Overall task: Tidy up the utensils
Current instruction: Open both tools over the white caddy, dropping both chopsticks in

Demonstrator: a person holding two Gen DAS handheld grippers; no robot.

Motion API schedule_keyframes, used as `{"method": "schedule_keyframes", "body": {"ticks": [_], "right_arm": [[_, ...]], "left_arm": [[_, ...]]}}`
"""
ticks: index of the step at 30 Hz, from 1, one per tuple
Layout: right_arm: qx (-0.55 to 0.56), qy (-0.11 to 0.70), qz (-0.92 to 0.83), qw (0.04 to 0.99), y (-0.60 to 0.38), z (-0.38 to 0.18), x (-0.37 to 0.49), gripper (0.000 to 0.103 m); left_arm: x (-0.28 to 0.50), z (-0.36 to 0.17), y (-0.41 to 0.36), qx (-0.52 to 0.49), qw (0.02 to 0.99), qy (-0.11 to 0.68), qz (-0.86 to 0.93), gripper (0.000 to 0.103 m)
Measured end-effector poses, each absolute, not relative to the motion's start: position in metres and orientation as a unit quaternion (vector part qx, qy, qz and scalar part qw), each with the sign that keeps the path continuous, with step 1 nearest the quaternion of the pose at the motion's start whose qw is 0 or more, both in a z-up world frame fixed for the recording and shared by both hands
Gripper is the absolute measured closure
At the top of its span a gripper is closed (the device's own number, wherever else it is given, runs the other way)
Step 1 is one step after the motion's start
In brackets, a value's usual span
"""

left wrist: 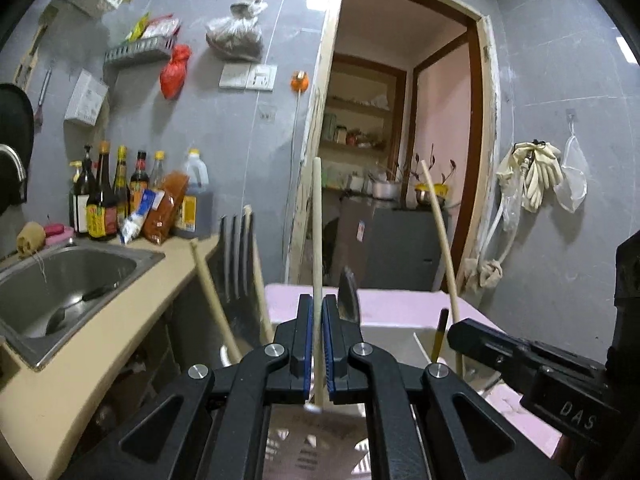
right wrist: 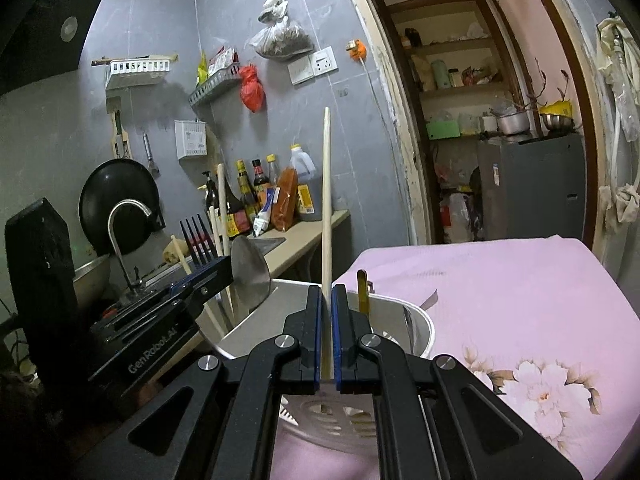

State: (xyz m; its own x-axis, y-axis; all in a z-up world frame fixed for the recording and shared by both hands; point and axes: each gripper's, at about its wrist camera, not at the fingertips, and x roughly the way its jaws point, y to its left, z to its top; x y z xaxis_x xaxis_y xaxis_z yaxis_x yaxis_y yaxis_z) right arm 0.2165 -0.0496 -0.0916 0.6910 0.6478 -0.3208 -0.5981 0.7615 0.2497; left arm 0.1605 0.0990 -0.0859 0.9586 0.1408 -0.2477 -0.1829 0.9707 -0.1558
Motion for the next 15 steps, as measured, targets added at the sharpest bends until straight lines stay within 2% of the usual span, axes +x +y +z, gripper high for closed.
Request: {"method": "schedule_keyframes", "body": {"ticks": [5, 7, 9, 11, 15], "right_arm": [[0.068, 0.202, 0.342, 0.915, -0.052, -0.086, 0.211, 0.098], [0.071, 0.204, 0.341, 0.915, -0.056, -0.081, 0.21, 0.098], [0.073, 0.197, 0.34, 0.917, -0.061, -0.074, 0.207, 0.098], [0.075, 0.191, 0.337, 0.919, -0.068, -0.066, 0.204, 0.098], [0.074, 0.187, 0.332, 0.922, -0.081, -0.05, 0.195, 0.098]], "left_arm": [[0.157, -0.082, 0.104, -0.114, 0.979, 0.156, 0.068, 0.097], [0.156, -0.079, 0.107, -0.135, 0.974, 0.167, 0.068, 0.093], [0.152, -0.077, 0.11, -0.157, 0.97, 0.171, 0.068, 0.076], [0.145, -0.072, 0.112, -0.175, 0.967, 0.166, 0.079, 0.07], [0.132, -0.06, 0.108, -0.181, 0.965, 0.167, 0.096, 0.07]]}}
